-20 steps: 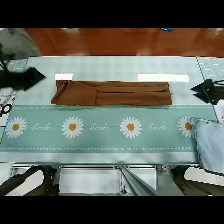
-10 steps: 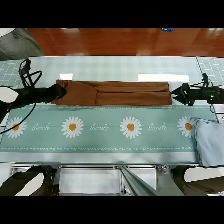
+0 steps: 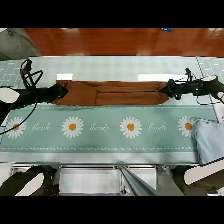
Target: Fold the shirts.
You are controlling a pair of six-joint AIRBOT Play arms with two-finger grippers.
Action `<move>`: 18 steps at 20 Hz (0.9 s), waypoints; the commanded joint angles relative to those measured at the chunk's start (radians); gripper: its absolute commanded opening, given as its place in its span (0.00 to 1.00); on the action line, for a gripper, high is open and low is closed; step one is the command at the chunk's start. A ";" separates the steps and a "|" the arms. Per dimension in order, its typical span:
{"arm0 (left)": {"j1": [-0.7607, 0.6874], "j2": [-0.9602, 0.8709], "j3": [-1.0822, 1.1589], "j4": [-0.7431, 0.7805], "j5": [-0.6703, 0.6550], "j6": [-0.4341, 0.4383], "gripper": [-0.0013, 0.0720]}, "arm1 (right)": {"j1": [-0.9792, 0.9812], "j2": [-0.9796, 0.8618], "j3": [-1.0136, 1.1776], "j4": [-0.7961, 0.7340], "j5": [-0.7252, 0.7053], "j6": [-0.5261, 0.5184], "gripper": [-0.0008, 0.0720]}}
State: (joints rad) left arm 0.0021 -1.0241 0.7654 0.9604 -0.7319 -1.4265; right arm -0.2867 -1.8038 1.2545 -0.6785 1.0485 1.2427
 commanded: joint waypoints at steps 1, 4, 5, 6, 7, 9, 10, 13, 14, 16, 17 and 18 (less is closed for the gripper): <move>-0.001 0.001 0.000 -0.004 -0.004 0.000 0.51 | 0.032 0.005 0.056 0.014 0.026 -0.005 0.05; -0.023 0.000 0.000 -0.012 0.004 0.005 0.05 | 0.027 0.082 0.056 -0.072 0.057 0.006 0.05; -0.042 -0.004 0.000 -0.015 0.009 0.005 0.05 | 0.027 0.118 0.056 -0.122 0.068 0.016 0.05; -0.070 -0.009 0.000 -0.015 0.018 0.005 0.05 | 0.027 0.159 0.056 -0.170 0.082 0.027 0.05; -0.101 -0.018 0.001 -0.015 0.031 0.004 0.05 | 0.027 0.204 0.056 -0.213 0.097 0.034 0.05; -0.175 -0.051 0.016 -0.019 0.061 0.003 0.05 | 0.027 0.296 0.049 -0.284 0.122 0.046 0.05; -0.216 -0.082 0.033 -0.019 0.083 0.000 0.05 | 0.027 0.352 0.038 -0.305 0.134 0.046 0.05; -0.320 -0.248 0.171 -0.034 0.087 0.000 0.05 | 0.027 0.539 -0.031 -0.315 0.158 0.045 0.05; -0.357 -0.324 0.253 -0.047 0.059 0.000 0.05 | 0.027 0.599 -0.058 -0.314 0.166 0.045 0.05; -0.431 -0.474 0.430 -0.048 -0.018 0.000 0.05 | 0.027 0.716 -0.109 -0.310 0.185 0.048 0.05; -0.471 -0.558 0.535 -0.048 -0.077 -0.001 0.05 | 0.027 0.771 -0.133 -0.309 0.192 0.055 0.05; -0.510 -0.641 0.640 -0.048 -0.141 -0.005 0.05 | 0.027 0.814 -0.148 -0.308 0.205 0.062 0.05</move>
State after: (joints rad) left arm -0.4038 -1.4624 1.1671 0.9195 -0.7353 -1.4261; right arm -0.2604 -1.1339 1.1625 -0.9760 1.2224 1.2915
